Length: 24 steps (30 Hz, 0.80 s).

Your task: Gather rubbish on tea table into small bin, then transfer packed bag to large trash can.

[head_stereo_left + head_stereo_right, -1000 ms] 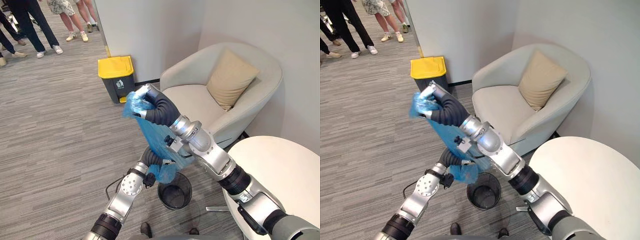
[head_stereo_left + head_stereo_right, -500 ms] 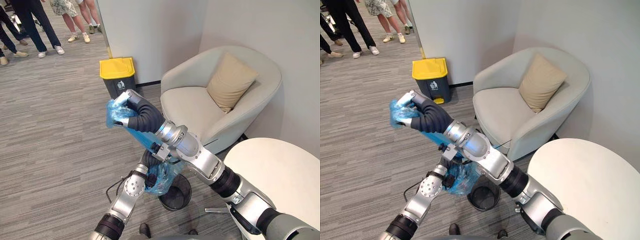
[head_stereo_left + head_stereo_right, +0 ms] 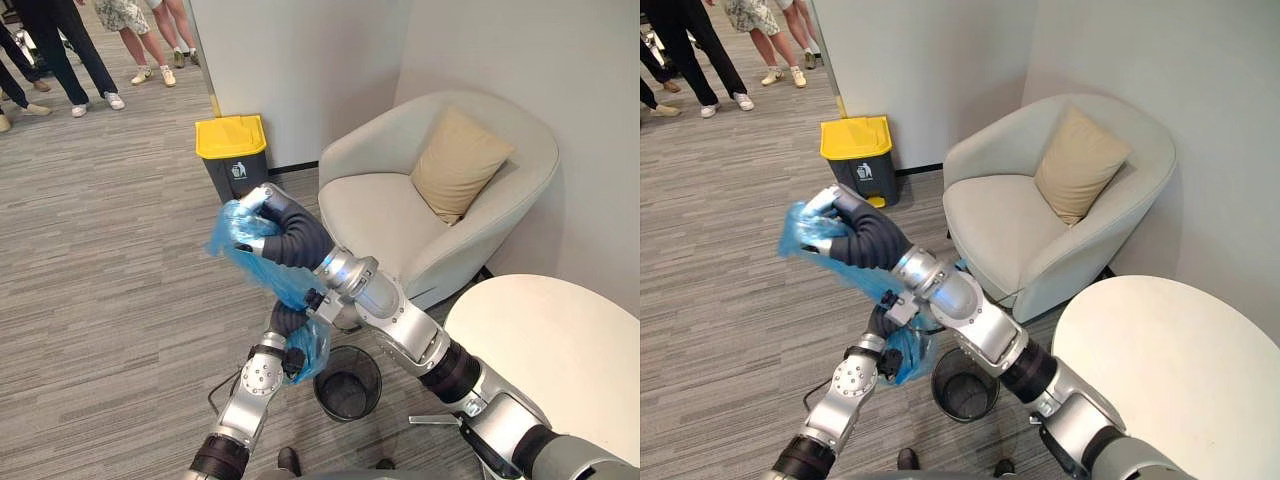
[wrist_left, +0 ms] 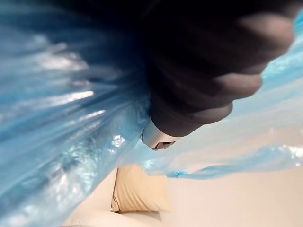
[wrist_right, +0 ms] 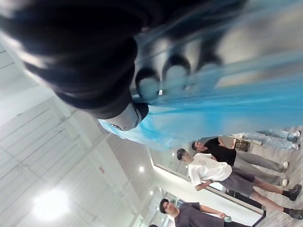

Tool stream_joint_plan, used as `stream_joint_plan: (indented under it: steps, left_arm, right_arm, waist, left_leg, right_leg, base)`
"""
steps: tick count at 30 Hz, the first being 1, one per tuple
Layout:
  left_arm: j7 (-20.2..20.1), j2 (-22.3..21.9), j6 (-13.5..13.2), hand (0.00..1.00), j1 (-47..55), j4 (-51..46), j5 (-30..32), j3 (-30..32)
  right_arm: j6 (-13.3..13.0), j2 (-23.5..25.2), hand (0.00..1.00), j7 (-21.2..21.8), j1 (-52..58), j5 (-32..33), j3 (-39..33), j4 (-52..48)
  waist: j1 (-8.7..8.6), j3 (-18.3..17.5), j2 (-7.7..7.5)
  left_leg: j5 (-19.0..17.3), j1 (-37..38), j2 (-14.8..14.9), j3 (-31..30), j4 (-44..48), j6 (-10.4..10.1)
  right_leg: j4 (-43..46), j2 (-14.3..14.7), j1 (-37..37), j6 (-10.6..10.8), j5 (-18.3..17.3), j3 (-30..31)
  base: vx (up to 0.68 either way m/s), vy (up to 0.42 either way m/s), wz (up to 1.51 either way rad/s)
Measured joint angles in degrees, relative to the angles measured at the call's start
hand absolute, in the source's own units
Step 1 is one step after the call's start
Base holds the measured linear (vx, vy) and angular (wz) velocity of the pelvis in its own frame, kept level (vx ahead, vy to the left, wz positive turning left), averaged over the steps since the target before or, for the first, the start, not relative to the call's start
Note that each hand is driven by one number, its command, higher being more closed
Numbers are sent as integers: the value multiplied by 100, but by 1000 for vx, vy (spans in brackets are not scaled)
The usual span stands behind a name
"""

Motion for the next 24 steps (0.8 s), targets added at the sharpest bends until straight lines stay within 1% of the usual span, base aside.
stream_joint_plan:
  steps: [4,5,8,10,12,14,16,20,22,24]
  left_arm:
    - [104,-76,8,100,330,-200,-181,244]
    - [118,-92,8,100,416,-280,-189,315]
    - [208,-98,7,100,598,-565,-324,464]
    - [219,-105,7,100,621,-664,-349,511]
    - [241,-126,4,100,623,-772,-350,650]
    - [261,-141,4,100,639,-837,-351,745]
    - [337,-194,1,100,698,-949,-355,870]
    - [353,-224,-3,100,858,-1127,-366,979]
    - [354,-243,-3,100,898,-1183,-438,1083]
    - [355,-260,-4,100,970,-1284,-477,1209]
  right_arm:
    - [-65,-80,0,-46,452,-447,-340,-164]
    - [-148,-161,0,-81,604,-613,-393,-279]
    - [-264,-300,0,-99,865,-1096,-532,-454]
    - [-282,-354,0,-109,928,-1251,-583,-455]
    - [-309,-409,0,-121,1061,-1568,-685,-455]
    - [-338,-465,0,-213,1081,-1791,-749,-459]
    - [-398,-647,0,-324,1095,-2177,-858,-532]
    - [-490,-920,0,-506,1292,-2809,-1184,-691]
    - [-500,-1091,0,-602,1386,-3019,-1275,-692]
    - [-526,-1244,0,-620,1638,-3100,-1518,-708]
  waist:
    - [0,-2,-3]
    - [4,-2,-3]
    - [-2,-3,-5]
    - [2,-4,-7]
    - [6,-11,-17]
    - [2,-14,-21]
    - [4,-16,-25]
    - [5,-18,-26]
    - [10,-18,-26]
    - [15,-18,-26]
  left_leg:
    - [-2,-1,-3,-1,0,-1]
    - [-2,-2,-5,-4,0,-1]
    - [-2,-2,-5,-7,-1,-1]
    - [-2,-2,-5,-9,0,-1]
    - [-2,-2,-7,-26,0,-1]
    - [-2,-3,-9,-33,0,-1]
    - [-2,-2,-15,-58,0,-1]
    - [-2,3,-15,-108,0,-1]
    - [-2,3,-15,-113,0,-1]
    - [-2,3,-18,-121,0,-1]
  right_leg:
    - [-34,0,13,0,0,0]
    - [-47,-1,16,7,-6,-1]
    - [-60,0,23,15,-19,-4]
    - [-63,0,25,15,-19,-4]
    - [-68,-2,39,16,-19,-22]
    - [-70,-3,44,17,-18,-29]
    - [-73,-7,68,28,-10,-56]
    - [-88,-5,115,18,2,-108]
    - [-88,-4,124,18,2,-112]
    - [-88,-7,126,20,1,-120]
  base:
    - [0,0,0]
    - [0,0,0]
    - [0,0,0]
    - [0,0,0]
    - [0,0,4]
    - [0,0,3]
    - [0,0,6]
    - [6,2,7]
    - [0,0,0]
    - [0,0,0]
